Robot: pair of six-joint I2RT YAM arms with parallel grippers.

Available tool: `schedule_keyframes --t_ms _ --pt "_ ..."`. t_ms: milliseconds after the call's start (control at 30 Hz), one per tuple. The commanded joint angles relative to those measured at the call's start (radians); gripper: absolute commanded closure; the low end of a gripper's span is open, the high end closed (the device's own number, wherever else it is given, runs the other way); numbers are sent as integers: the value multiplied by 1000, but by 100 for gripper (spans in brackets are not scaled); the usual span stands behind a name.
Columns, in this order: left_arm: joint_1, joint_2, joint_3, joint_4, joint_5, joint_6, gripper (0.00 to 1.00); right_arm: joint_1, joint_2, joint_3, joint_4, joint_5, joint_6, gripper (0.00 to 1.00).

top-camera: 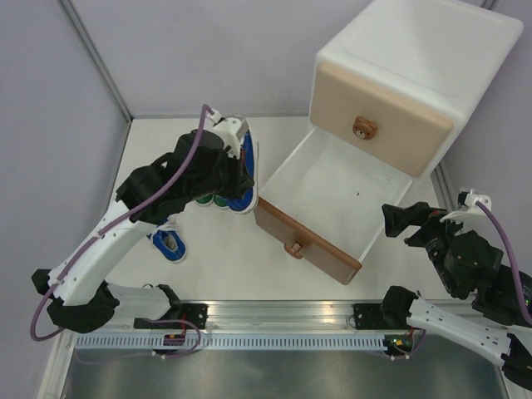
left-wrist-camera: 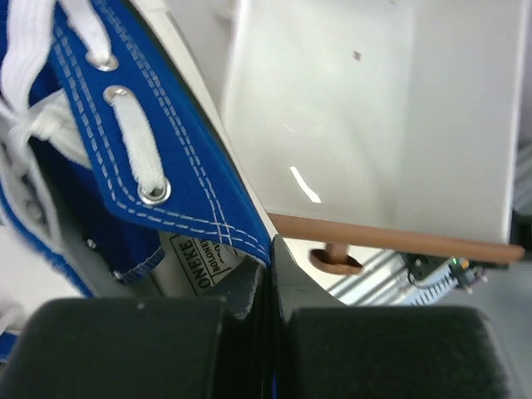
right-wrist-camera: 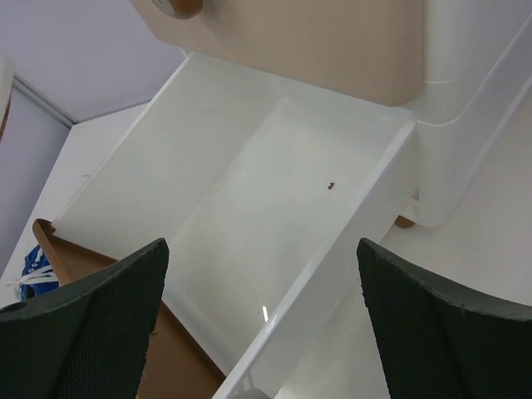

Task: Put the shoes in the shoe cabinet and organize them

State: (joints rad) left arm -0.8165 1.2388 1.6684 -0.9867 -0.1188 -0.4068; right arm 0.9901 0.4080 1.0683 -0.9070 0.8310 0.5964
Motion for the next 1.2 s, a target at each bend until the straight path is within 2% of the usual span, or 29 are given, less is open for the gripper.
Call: schedule_keyframes --t_ms 0,100,233,533,667,933,1167 --pt "-110 48 115 46 -30 85 98 -1 15 35 -9 -12 -1 3" --pt "-205 108 180 45 -10 72 98 -1 15 48 -6 -10 -1 3" --pt "-272 163 241 43 11 45 98 -1 17 65 -7 -10 -6 3" --pt "-319 255 228 43 114 -63 98 -1 2 58 -6 -15 5 2" --pt "-326 310 269 42 169 -49 98 -1 3 56 -4 -21 3 2" --pt "-326 438 392 37 165 74 98 -2 -8 55 -4 -35 9 2" --pt "-320 545 508 23 234 125 98 -2 -20 53 0 -47 20 2"
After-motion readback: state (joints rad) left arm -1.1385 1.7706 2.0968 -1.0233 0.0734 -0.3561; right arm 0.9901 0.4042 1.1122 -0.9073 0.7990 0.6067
